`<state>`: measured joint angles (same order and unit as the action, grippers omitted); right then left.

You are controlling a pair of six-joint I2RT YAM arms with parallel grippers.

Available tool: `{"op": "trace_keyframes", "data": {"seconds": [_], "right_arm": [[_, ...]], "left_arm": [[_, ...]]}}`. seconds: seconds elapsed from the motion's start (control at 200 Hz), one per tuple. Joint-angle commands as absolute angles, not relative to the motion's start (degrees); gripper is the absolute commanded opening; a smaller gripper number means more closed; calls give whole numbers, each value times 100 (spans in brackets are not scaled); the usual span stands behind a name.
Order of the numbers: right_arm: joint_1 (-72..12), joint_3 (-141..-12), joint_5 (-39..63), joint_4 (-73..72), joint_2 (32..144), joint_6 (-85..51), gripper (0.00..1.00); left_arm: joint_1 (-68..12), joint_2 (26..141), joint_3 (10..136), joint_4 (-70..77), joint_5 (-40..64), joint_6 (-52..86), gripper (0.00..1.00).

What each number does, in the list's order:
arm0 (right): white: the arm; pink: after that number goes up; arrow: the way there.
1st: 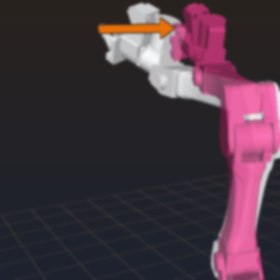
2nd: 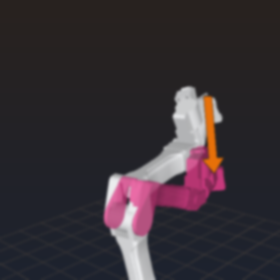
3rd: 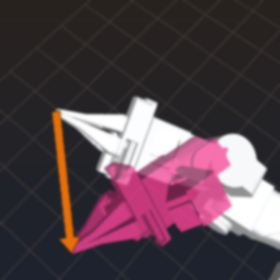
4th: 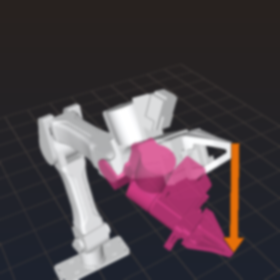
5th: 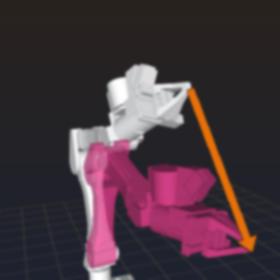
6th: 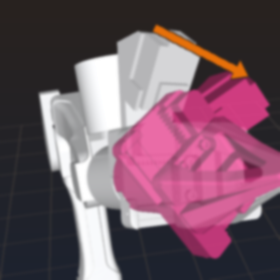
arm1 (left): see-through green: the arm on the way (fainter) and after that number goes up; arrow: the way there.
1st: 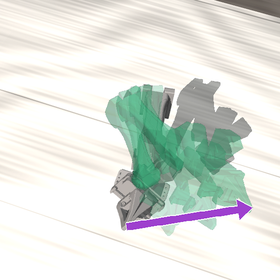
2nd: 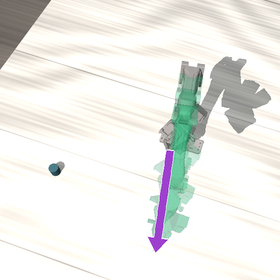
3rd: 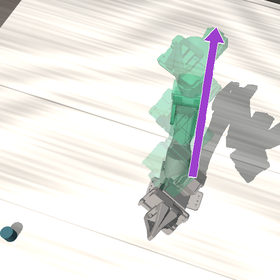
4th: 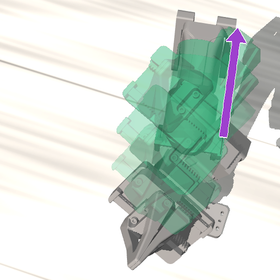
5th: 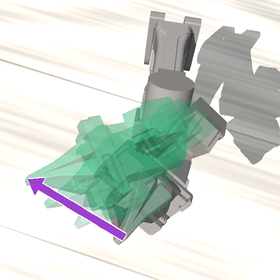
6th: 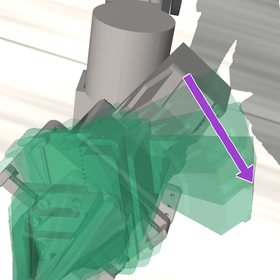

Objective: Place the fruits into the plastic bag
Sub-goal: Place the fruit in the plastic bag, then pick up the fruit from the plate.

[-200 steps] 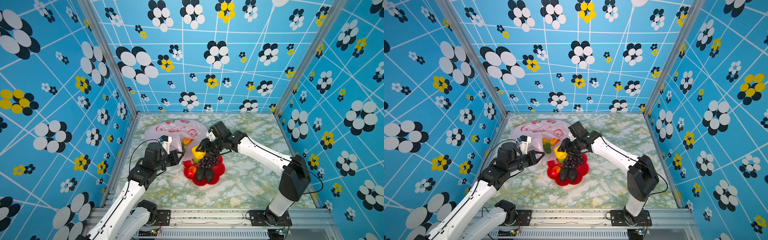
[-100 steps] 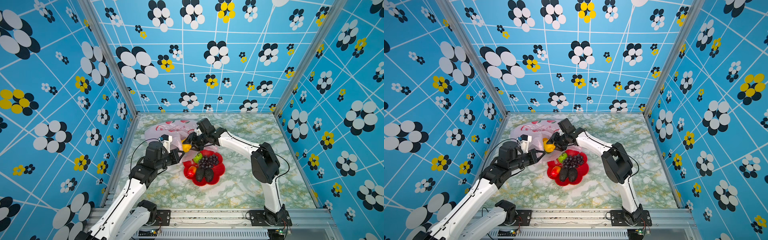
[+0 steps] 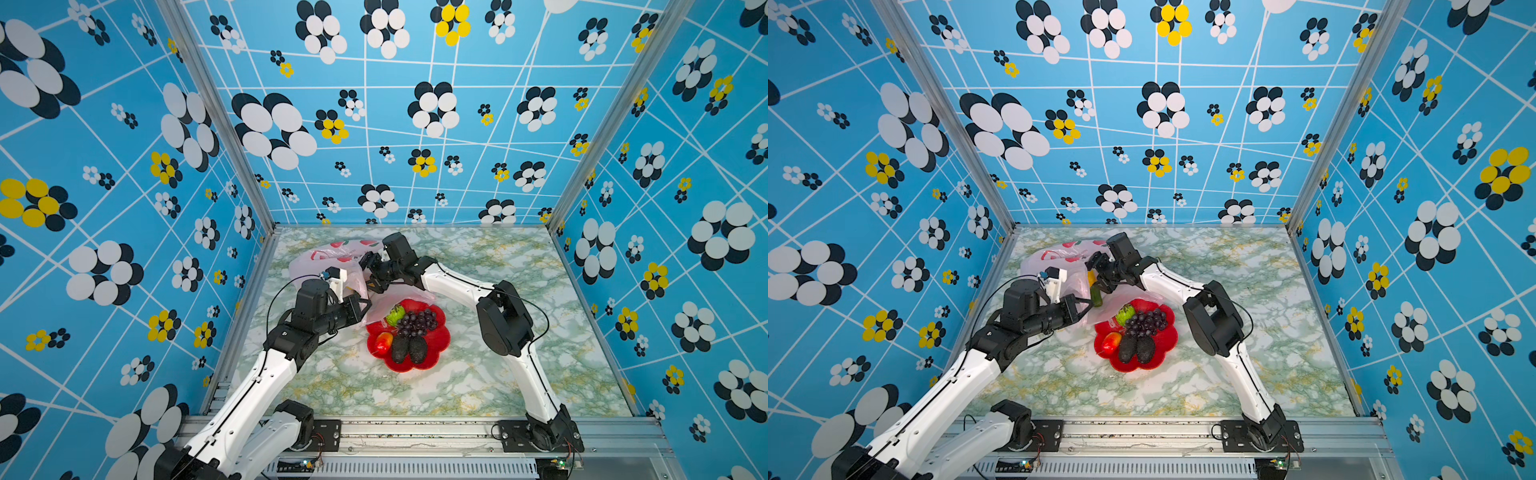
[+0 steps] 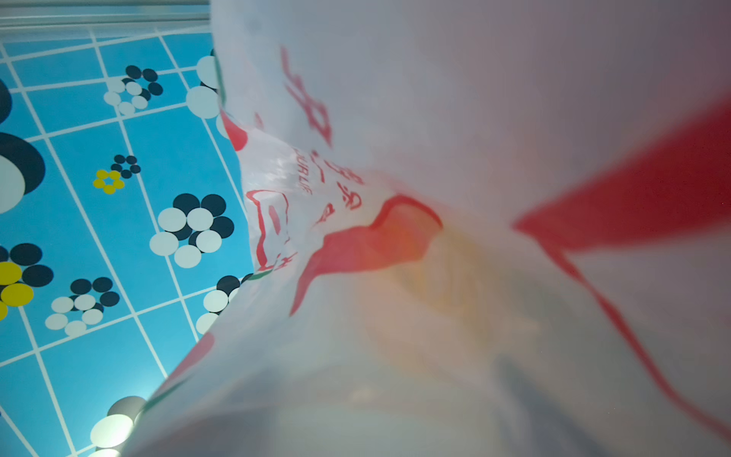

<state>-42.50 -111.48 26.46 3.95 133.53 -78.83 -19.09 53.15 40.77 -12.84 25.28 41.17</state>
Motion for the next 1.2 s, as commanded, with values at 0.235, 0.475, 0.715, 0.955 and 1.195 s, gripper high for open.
{"op": "trace_keyframes", "data": {"seconds": [0.235, 0.475, 0.715, 0.955, 1.195], "right_arm": [[-4096, -11115, 2408, 937, 12623, -6870, 99], [-4087, -10472, 2081, 2296, 11494, -5578, 99], [-4087, -9494, 1086, 3714, 9950, -4429, 99], [-4086, -8130, -150, 4686, 8326, -3483, 99], [-4121, -7190, 294, 5400, 8029, -3530, 99]], "left_arm": [[-1911, 5028, 4171, -1377, 2496, 4091, 0], [-1882, 4940, 4132, -1489, 2471, 4061, 0], [-1837, 4809, 4077, -1549, 2443, 4112, 0], [-1816, 4705, 4017, -1621, 2458, 4123, 0], [-1802, 4597, 3886, -1685, 2464, 4158, 0]]}}
